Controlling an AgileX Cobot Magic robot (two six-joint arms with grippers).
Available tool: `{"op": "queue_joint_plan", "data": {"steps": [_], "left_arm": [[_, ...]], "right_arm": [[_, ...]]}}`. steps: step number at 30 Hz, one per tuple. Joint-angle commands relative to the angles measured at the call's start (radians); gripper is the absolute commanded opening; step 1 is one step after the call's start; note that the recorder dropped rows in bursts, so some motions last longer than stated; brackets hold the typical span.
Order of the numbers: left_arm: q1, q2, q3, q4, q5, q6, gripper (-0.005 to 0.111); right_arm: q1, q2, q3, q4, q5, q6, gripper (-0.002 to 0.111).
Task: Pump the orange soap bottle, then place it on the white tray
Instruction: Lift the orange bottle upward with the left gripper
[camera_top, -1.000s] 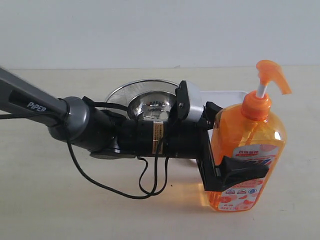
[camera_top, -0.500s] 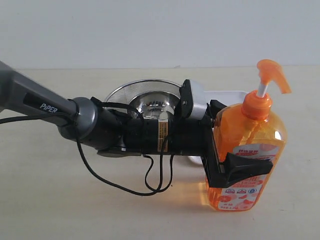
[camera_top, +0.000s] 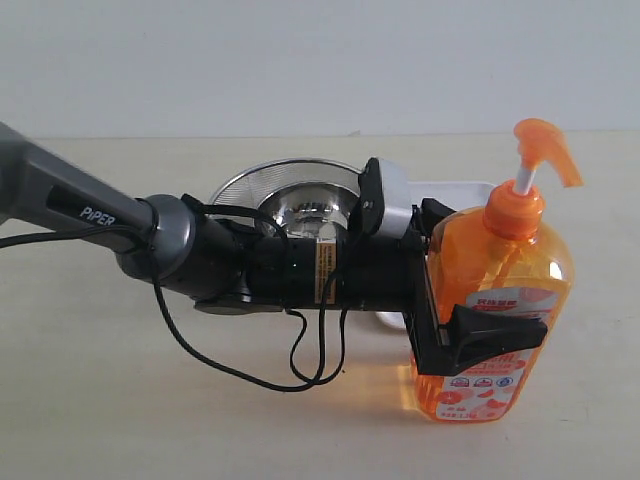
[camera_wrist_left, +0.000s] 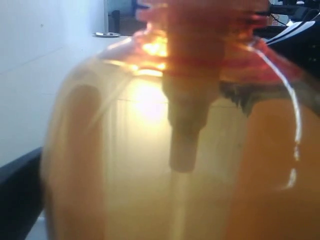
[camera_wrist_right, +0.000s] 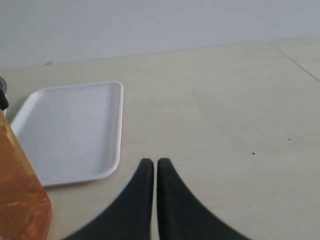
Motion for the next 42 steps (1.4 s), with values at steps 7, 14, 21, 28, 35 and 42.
{"op": "queue_joint_plan", "data": {"steps": [7, 14, 21, 28, 35, 42], "left_arm": [[-0.006, 0.003, -0.004, -0.006, -0.016, -0.01, 0.11], [-0.006, 0.003, -0.004, -0.006, -0.026, -0.01, 0.11], [-0.006, 0.003, -0.004, -0.014, -0.034, -0.01, 0.077], [-0.006, 0.003, -0.004, 0.004, -0.038, -0.01, 0.005], [-0.006, 0.003, -0.004, 0.003, -0.045, -0.004, 0.005], [-0.006, 0.003, -0.004, 0.001, -0.045, -0.004, 0.005]], "right_arm": [[0.002, -0.005, 0.0, -0.002, -0.005, 0.0, 0.0], [0.002, -0.005, 0.0, -0.011, -0.007, 0.0, 0.0], [0.002, -0.005, 0.0, -0.011, -0.007, 0.0, 0.0], [0.002, -0.005, 0.0, -0.011, -0.007, 0.0, 0.0], [0.002, -0.005, 0.0, -0.011, -0.007, 0.0, 0.0], [0.002, -0.005, 0.0, -0.011, -0.007, 0.0, 0.0]]}}
